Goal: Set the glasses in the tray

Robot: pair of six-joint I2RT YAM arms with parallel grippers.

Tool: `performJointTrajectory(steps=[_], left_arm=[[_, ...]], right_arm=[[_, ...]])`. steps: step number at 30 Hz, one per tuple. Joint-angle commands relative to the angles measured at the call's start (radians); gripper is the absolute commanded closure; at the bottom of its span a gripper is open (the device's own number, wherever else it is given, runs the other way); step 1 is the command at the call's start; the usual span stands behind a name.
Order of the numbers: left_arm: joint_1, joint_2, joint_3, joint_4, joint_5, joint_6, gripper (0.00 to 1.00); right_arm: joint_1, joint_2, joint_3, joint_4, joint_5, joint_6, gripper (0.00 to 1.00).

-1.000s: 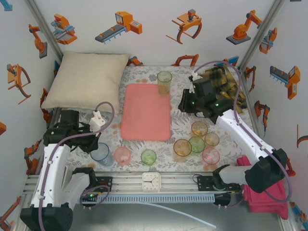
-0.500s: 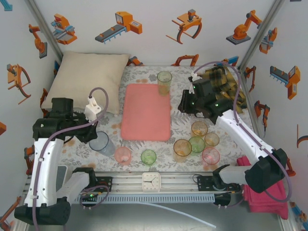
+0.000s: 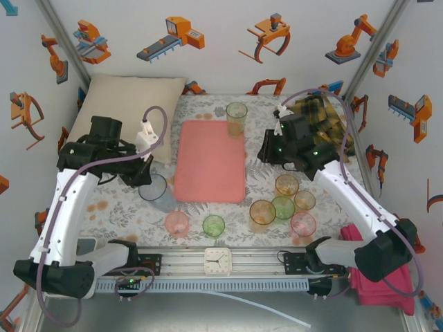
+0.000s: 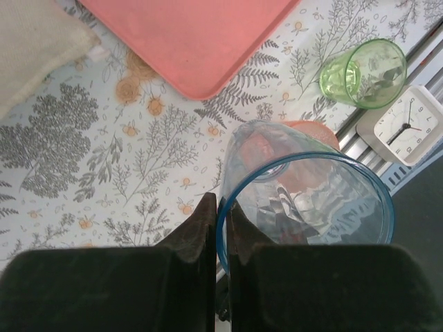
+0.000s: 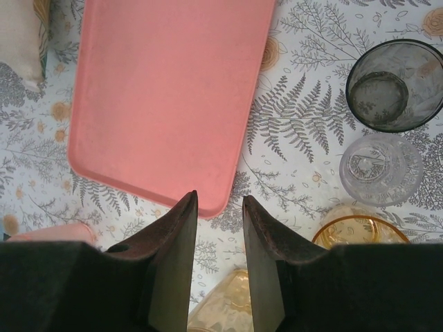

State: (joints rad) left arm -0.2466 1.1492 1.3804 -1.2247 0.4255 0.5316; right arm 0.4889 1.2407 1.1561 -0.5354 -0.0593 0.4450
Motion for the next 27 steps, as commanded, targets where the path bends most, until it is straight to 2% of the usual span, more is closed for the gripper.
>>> performJointTrajectory(steps=[1,13,22,27], left_arm=[[-0.043,0.055,0.063,0.048,-0.014,-0.034,0.91],[-0.127,0.320,0.250,0.194,-0.064,-0.063,0.92],[-0.144,0.593,0.459,0.336,-0.102,-0.130,0.93],[-0.147,0.755,0.617,0.356,-0.113,-0.144,0.94]], right_arm=[[0.005,-0.030,-0.005,-0.023,0.025,-0.015,0.66],[0.005,-0.085,-0.018,-0.058,0.053,-0.005,0.65],[0.005,-0.129,-0.039,-0.078,0.068,0.018,0.65],[0.005,-0.159,-0.061,-0.080,0.085,0.033,0.65]])
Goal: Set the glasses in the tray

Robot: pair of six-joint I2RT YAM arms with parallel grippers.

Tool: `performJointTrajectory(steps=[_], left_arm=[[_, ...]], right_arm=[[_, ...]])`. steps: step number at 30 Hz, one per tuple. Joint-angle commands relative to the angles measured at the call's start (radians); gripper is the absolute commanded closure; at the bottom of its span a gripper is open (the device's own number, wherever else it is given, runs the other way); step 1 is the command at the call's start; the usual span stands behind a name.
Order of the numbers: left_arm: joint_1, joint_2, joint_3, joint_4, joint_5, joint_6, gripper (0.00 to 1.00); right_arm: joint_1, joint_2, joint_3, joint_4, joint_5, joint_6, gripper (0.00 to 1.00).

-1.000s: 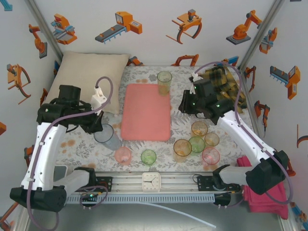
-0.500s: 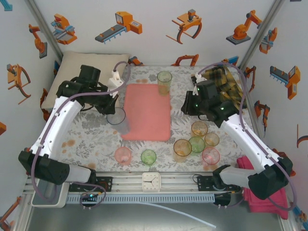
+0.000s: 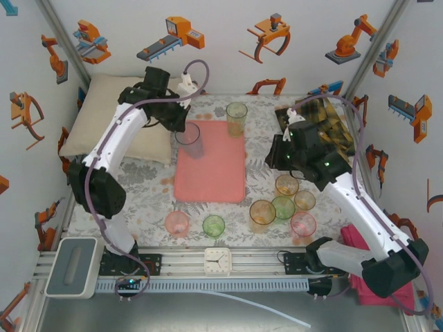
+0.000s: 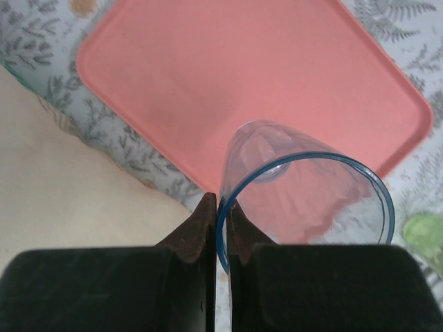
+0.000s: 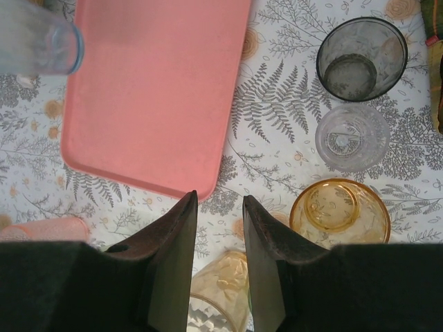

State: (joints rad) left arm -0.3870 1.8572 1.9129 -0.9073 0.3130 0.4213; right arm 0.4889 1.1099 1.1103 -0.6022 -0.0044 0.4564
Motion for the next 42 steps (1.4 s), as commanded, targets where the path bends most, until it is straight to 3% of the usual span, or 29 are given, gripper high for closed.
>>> performJointTrajectory(steps=[1,16,30,42], left_arm=[[-0.007,0.085,0.118,0.041,-0.008,-0.040,0.95],[-0.026,0.419,0.463,0.026,-0.057,-0.080,0.96],[-0.055,0.559,0.603,0.047,-0.096,-0.096,0.96],[-0.066,0.599,0.615,0.100,-0.133,-0.081,0.94]], right_arm=[[0.005,-0.031,-0.019,-0.016,0.033,0.023,0.65],[0.006,-0.094,-0.065,-0.061,0.055,0.044,0.65],[0.005,-0.091,-0.089,-0.057,0.043,0.046,0.65],[0.005,-0.079,-0.091,-0.056,0.041,0.042,0.64]])
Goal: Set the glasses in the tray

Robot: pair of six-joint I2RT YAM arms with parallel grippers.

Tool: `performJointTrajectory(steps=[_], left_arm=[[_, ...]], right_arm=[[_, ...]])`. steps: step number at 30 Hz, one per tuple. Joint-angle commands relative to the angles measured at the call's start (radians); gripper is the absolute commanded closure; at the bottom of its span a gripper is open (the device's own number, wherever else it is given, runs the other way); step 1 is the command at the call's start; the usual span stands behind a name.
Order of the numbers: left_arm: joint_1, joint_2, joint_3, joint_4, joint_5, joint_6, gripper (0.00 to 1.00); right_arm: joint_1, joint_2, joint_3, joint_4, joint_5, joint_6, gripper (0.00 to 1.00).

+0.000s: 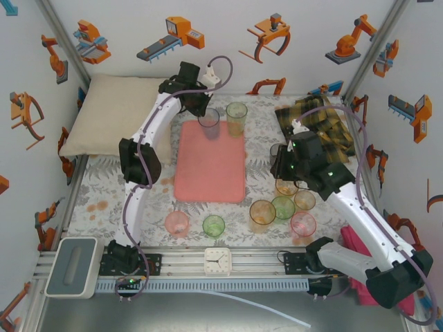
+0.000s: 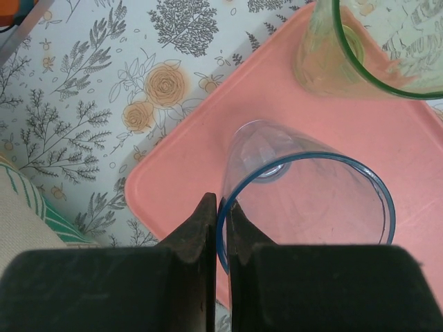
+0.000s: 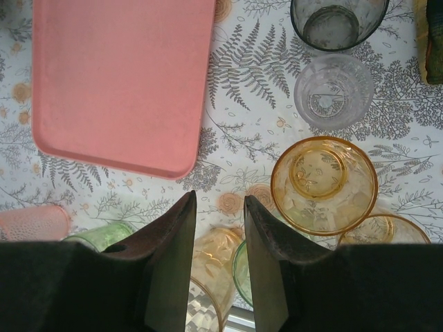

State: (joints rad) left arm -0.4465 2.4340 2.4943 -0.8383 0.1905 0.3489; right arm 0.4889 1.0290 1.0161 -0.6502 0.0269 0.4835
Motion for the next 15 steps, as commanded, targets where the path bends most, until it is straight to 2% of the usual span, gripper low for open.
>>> performJointTrajectory(steps=[1,15], left_arm=[[-0.006,0.024,0.033,0.031,-0.012,-0.007,0.94],[-0.005,0.033,0.034,0.065,-0.036,0.016,0.77]], right_arm=[[0.005,0.004,0.003,-0.006,0.010,0.015,0.64],[0.005,0.032,0.016,0.017,0.005,0.018,0.64]])
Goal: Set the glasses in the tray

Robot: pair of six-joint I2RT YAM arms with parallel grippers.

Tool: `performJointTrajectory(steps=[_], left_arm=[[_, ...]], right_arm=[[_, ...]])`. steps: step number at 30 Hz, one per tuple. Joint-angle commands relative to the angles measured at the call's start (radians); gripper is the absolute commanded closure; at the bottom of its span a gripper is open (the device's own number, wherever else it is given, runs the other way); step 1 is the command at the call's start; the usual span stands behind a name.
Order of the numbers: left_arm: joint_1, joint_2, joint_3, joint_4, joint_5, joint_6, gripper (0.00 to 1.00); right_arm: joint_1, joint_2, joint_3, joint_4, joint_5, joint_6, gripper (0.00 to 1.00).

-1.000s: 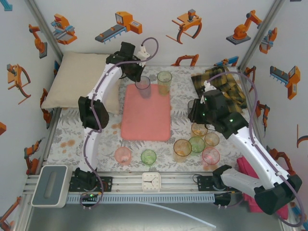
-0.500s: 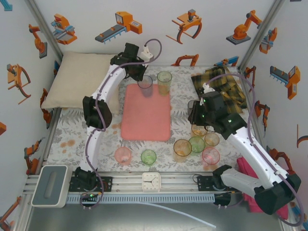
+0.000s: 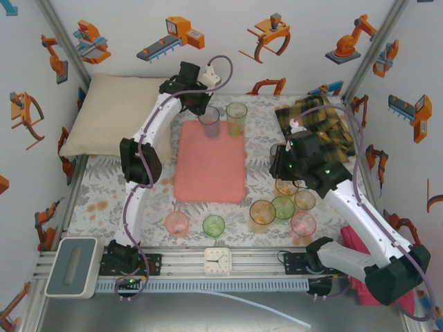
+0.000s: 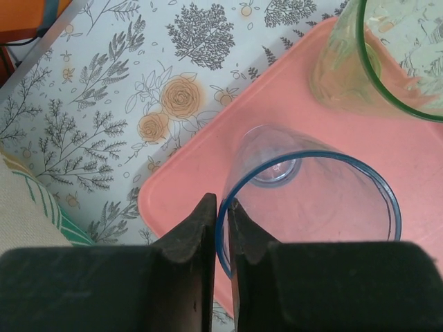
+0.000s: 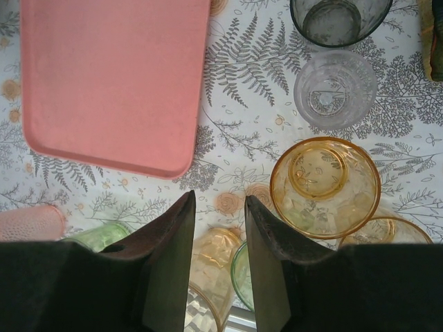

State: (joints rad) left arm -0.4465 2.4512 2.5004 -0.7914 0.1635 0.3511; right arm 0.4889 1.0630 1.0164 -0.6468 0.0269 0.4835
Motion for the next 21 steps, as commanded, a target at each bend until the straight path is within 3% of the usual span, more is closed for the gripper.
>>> performJointTrajectory(steps=[1,21], left_arm=[[-0.005,0.014,0.028,0.018,-0.010,0.013,0.76],[-0.004,-0.009,0.030,0.017,-0.021,0.017,0.61]], right_arm=[[0.005,-0.005,0.013,0.015,0.006,0.020,0.64],[0.005,0.016,0.009,0.022,0.006,0.010,0.63]])
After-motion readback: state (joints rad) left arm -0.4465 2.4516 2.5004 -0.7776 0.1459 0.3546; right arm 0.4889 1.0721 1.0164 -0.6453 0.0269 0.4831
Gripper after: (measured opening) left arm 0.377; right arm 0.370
